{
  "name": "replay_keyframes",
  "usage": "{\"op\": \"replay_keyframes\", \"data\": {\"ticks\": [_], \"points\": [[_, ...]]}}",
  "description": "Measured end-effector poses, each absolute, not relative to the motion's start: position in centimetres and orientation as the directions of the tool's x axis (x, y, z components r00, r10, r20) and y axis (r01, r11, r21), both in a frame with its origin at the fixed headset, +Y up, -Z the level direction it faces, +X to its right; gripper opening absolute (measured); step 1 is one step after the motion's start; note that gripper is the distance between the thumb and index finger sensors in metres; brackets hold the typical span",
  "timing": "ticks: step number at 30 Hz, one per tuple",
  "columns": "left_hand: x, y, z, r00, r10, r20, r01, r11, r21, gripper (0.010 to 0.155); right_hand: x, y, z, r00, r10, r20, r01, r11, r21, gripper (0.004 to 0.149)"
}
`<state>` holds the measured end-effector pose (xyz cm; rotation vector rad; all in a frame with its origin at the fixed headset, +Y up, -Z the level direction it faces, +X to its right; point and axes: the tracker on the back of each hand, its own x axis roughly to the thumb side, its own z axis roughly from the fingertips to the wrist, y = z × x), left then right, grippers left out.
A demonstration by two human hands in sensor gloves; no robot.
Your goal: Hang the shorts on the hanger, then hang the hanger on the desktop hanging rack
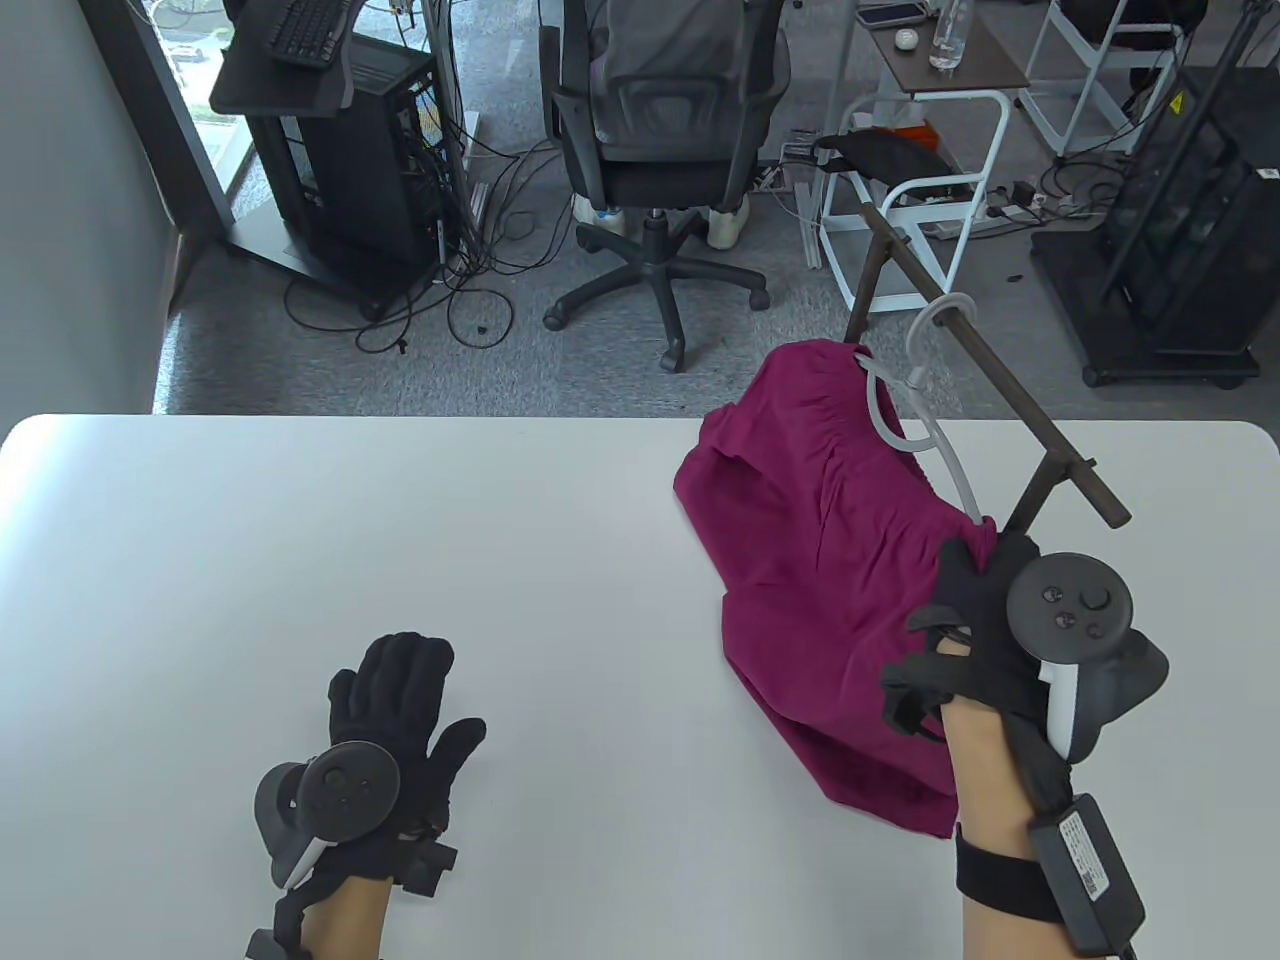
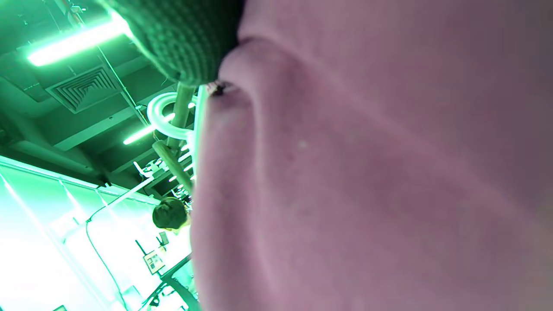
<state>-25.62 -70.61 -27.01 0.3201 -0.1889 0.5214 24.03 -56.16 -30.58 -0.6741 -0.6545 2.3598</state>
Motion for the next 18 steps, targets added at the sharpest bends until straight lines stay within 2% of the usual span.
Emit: {"op": "replay_keyframes", "data": {"ticks": [9, 13, 18], "points": [[-25.5, -70.6, -27.1, 0.854, 0.454, 0.255, -0.51, 0.827, 0.236, 0.082, 24.0, -55.6, -30.0, -0.769, 0.562, -0.306, -0.337, -0.762, -0.553, 0.069], [-25.4, -70.5, -27.1, 0.858, 0.441, 0.263, -0.5, 0.835, 0.229, 0.082, 22.6, -54.0, -29.1, -0.835, 0.487, -0.254, -0.272, -0.769, -0.579, 0.079], [-24.7, -69.6, -26.7, 0.89, 0.36, 0.281, -0.434, 0.859, 0.271, 0.081, 20.0, -51.6, -27.7, -0.907, 0.384, -0.172, -0.203, -0.758, -0.619, 0.078]]}}
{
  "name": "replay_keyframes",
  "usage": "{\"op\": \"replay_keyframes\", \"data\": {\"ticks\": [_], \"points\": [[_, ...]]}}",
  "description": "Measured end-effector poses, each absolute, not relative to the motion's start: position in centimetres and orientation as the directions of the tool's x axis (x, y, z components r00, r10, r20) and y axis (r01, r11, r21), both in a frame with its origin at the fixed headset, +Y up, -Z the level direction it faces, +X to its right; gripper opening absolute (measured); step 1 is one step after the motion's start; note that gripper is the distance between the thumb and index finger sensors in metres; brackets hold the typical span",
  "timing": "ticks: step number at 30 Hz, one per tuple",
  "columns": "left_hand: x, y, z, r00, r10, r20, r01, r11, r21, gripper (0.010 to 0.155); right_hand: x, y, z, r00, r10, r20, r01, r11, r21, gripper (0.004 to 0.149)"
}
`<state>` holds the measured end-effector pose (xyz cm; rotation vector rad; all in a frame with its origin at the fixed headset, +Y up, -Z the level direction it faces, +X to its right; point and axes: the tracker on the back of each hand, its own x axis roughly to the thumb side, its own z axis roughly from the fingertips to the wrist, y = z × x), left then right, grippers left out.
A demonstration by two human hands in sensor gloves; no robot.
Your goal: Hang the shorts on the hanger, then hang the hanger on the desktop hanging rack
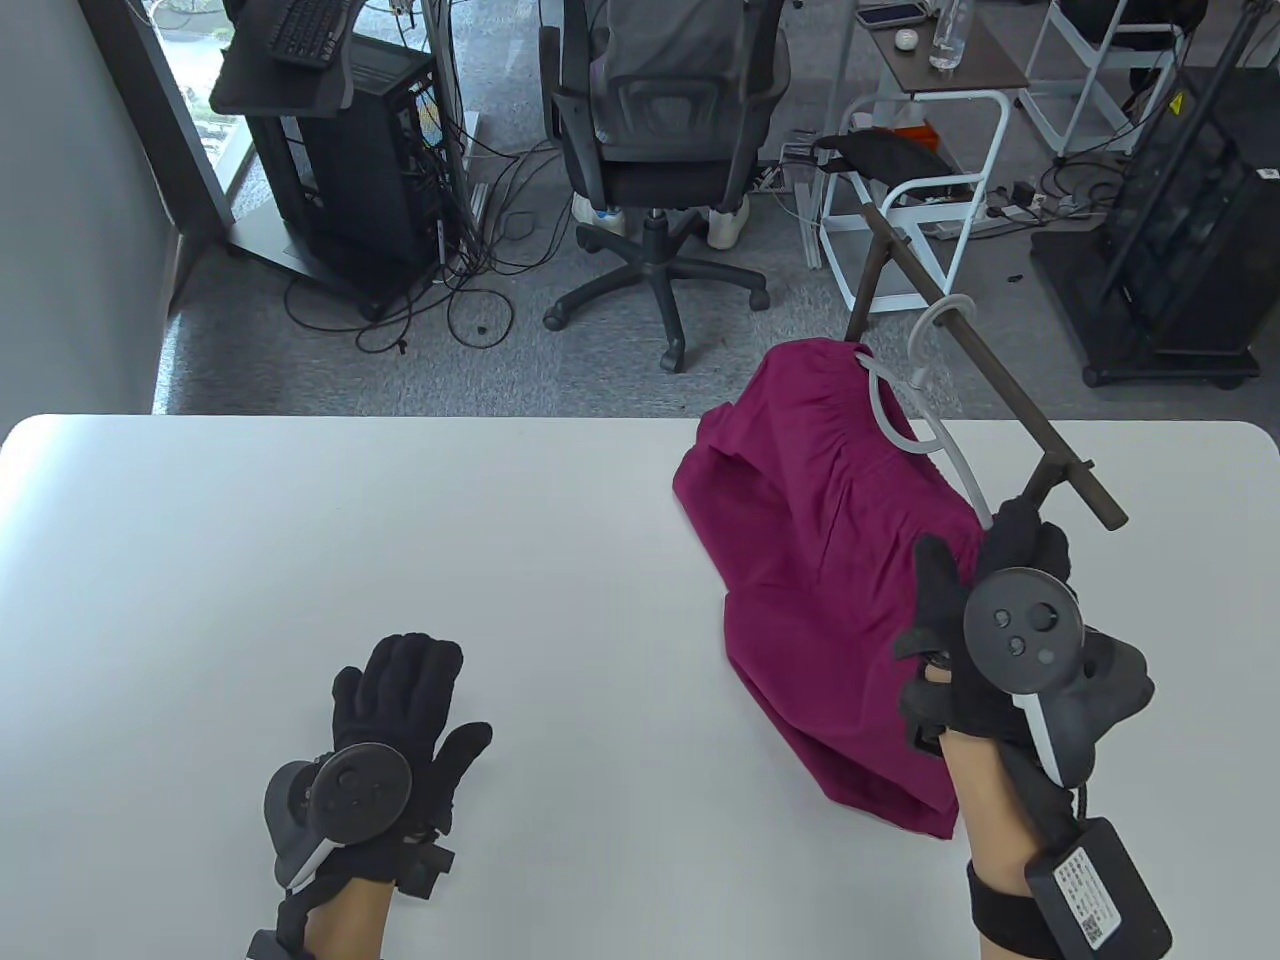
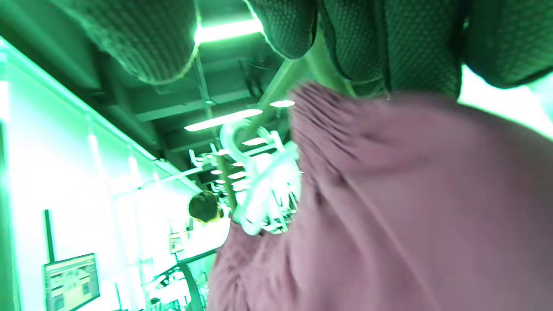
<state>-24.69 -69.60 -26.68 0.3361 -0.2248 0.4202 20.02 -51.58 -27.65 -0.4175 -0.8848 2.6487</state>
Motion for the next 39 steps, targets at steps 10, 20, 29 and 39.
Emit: {"op": "replay_keyframes", "data": {"ticks": [10, 20, 29, 39], "points": [[-23.7, -67.5, -25.3, 0.924, 0.247, 0.293, -0.347, 0.864, 0.365, 0.08, 13.2, -51.0, -25.6, -0.904, 0.359, 0.232, -0.427, -0.731, -0.532, 0.076], [-22.6, -67.0, -24.8, 0.936, 0.173, 0.307, -0.29, 0.873, 0.393, 0.081, 9.0, -55.9, -25.8, -0.89, 0.226, 0.395, -0.408, -0.781, -0.473, 0.076], [-21.7, -68.0, -25.4, 0.942, 0.113, 0.317, -0.219, 0.921, 0.322, 0.082, 6.5, -62.7, -26.3, -0.882, 0.112, 0.458, -0.322, -0.853, -0.411, 0.076], [-20.5, -69.9, -26.4, 0.946, 0.054, 0.319, -0.122, 0.973, 0.197, 0.085, 6.3, -67.6, -26.9, -0.9, 0.052, 0.432, -0.218, -0.913, -0.346, 0.077]]}}
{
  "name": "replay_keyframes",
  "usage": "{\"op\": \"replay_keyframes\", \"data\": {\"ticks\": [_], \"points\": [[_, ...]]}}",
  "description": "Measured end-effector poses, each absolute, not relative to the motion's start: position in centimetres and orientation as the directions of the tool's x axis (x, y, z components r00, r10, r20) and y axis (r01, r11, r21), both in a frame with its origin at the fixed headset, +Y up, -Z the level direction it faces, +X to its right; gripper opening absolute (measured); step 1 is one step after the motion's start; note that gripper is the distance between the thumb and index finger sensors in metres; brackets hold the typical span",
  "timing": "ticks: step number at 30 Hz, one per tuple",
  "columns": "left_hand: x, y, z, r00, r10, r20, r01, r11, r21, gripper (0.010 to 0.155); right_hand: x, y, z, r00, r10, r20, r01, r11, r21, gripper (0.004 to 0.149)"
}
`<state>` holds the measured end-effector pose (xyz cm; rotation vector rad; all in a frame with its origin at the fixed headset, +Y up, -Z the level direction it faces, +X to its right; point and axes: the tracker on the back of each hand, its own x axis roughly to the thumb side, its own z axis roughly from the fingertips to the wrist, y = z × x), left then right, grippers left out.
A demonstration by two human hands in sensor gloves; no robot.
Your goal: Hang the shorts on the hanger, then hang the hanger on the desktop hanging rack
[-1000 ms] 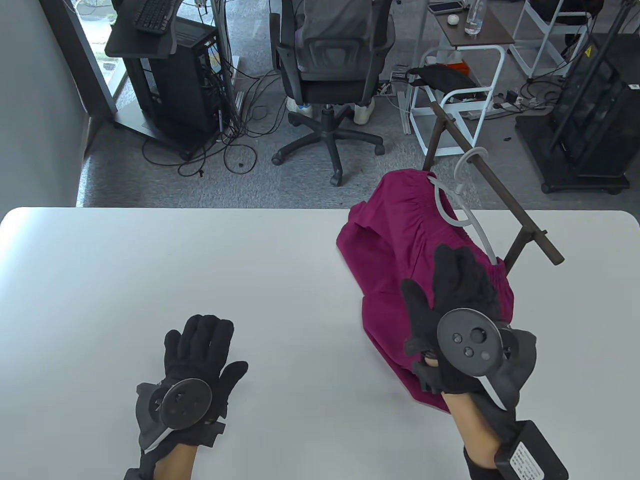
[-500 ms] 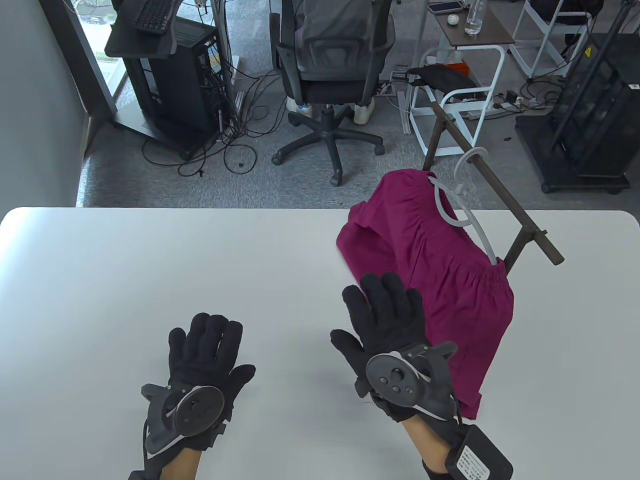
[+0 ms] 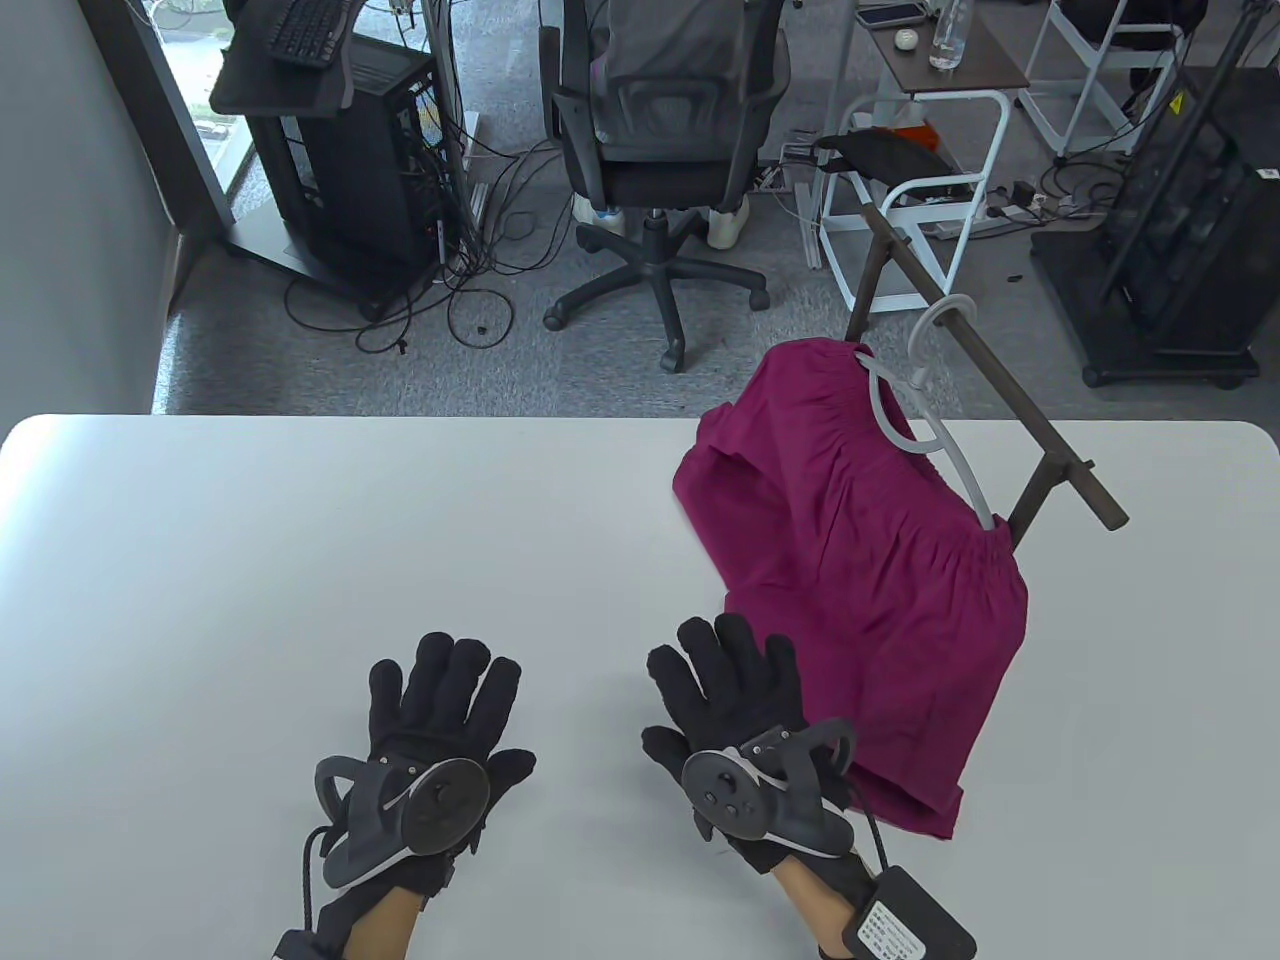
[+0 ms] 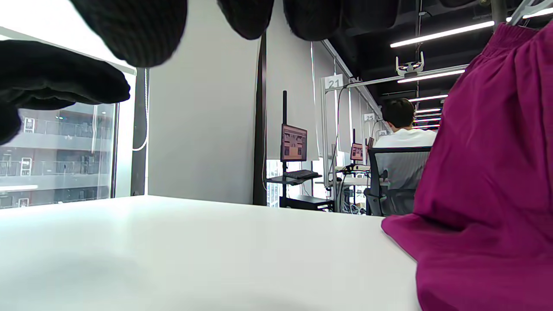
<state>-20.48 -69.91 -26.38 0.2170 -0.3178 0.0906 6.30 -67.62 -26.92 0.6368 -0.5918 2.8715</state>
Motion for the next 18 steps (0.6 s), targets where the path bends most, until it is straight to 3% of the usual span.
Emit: {"op": "replay_keyframes", "data": {"ticks": [12, 18], "points": [[-20.9, -71.8, -27.2, 0.959, 0.036, 0.282, -0.067, 0.993, 0.101, 0.09, 7.2, -71.8, -27.9, -0.923, -0.024, 0.384, -0.06, -0.977, -0.207, 0.088], [-21.5, -72.6, -27.6, 0.964, 0.048, 0.261, -0.066, 0.996, 0.059, 0.091, 7.1, -71.9, -27.9, -0.922, -0.025, 0.386, -0.054, -0.98, -0.193, 0.089]]}}
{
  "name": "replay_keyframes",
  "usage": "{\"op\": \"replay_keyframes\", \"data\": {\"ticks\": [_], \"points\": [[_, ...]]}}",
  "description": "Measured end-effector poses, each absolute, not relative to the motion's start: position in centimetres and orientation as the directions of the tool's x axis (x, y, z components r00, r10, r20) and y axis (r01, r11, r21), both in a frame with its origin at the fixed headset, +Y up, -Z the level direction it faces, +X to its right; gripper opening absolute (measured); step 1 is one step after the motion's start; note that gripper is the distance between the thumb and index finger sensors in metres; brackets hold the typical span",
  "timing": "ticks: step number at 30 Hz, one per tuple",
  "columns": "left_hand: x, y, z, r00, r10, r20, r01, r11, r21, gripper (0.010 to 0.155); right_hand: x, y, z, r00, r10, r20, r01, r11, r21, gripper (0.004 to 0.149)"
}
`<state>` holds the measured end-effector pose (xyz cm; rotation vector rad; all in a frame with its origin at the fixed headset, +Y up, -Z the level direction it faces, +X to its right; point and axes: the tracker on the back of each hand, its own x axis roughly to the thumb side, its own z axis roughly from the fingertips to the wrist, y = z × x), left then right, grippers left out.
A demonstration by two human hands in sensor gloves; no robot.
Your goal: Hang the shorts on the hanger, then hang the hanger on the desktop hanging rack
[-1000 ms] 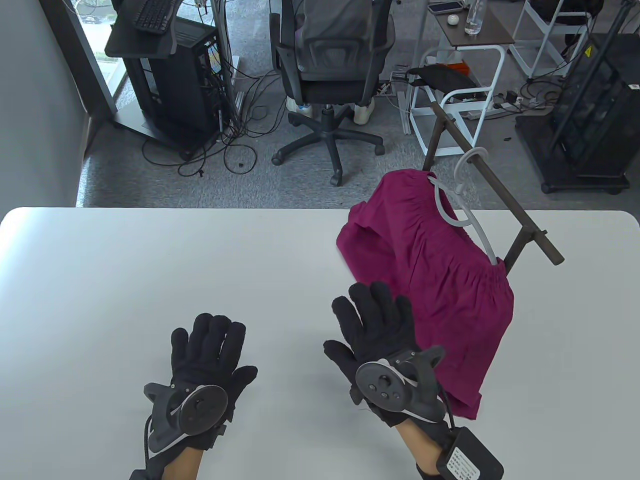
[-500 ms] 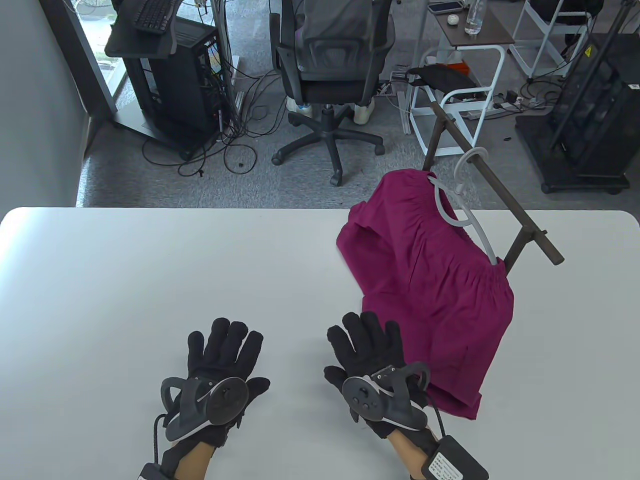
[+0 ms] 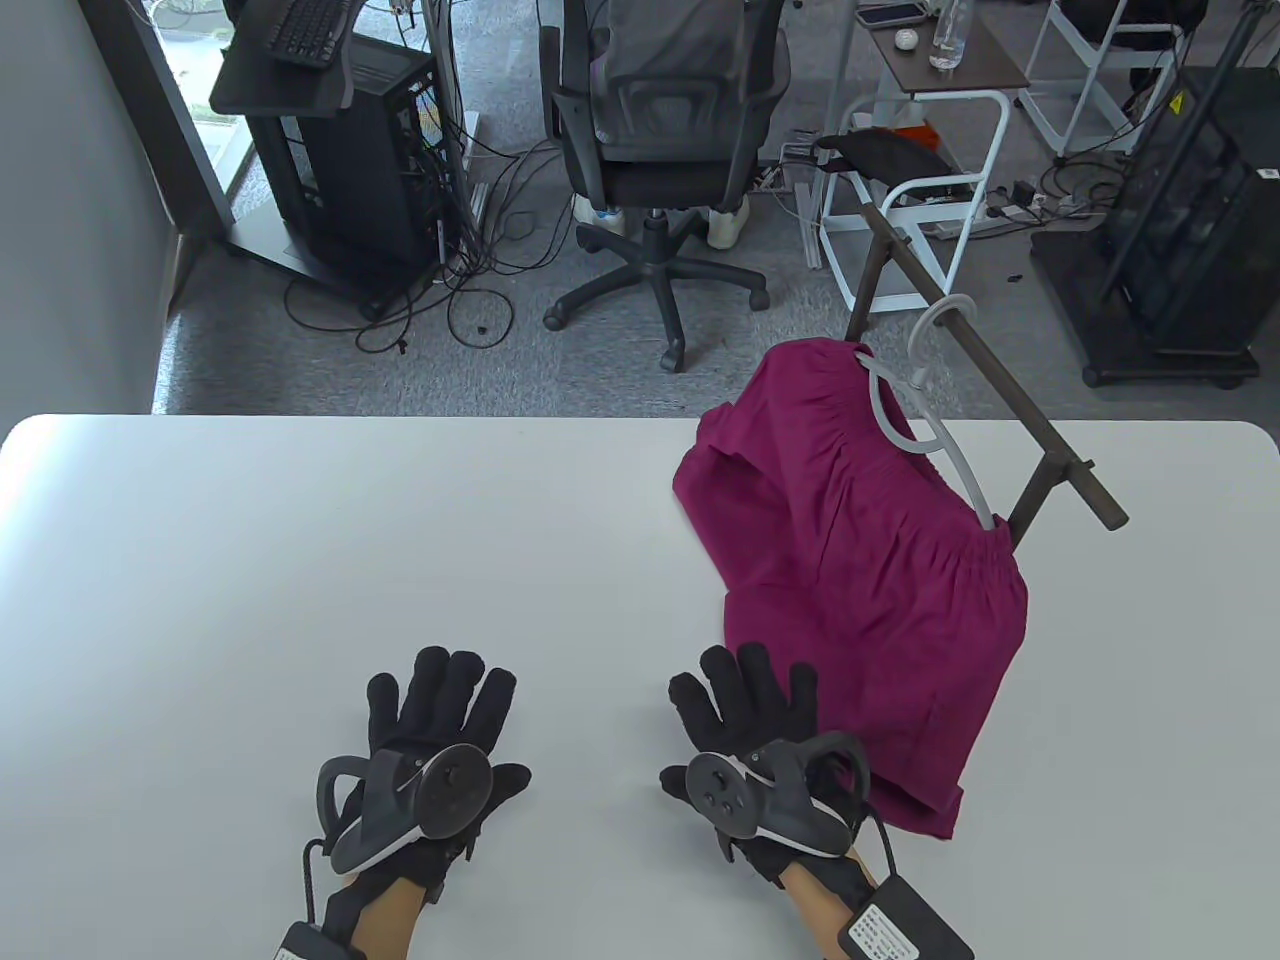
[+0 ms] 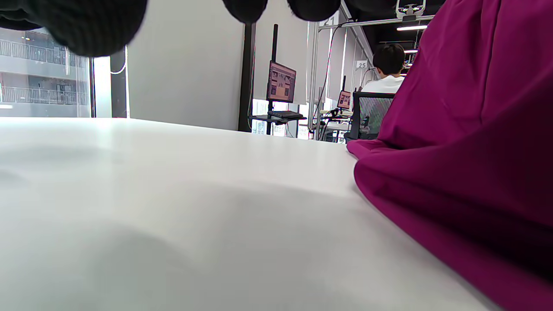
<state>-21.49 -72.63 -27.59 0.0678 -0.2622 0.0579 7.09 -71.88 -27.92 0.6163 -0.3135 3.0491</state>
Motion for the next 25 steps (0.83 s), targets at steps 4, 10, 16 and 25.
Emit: {"op": "replay_keyframes", "data": {"ticks": [4, 10, 16, 25], "points": [[-21.61, -72.6, -27.59, 0.963, 0.061, 0.263, -0.08, 0.995, 0.06, 0.091, 7.08, -71.93, -27.92, -0.921, -0.02, 0.389, -0.056, -0.982, -0.183, 0.091], [-21.49, -72.66, -27.67, 0.96, 0.068, 0.271, -0.086, 0.995, 0.053, 0.091, 7.24, -71.95, -27.98, -0.922, -0.012, 0.388, -0.059, -0.983, -0.171, 0.093], [-21.37, -72.7, -27.69, 0.958, 0.078, 0.277, -0.095, 0.994, 0.048, 0.091, 7.33, -71.99, -27.97, -0.921, -0.006, 0.39, -0.061, -0.985, -0.16, 0.094], [-21.39, -72.73, -27.67, 0.957, 0.094, 0.276, -0.11, 0.993, 0.041, 0.092, 7.36, -72.07, -27.84, -0.923, -0.006, 0.385, -0.056, -0.987, -0.149, 0.093]]}}
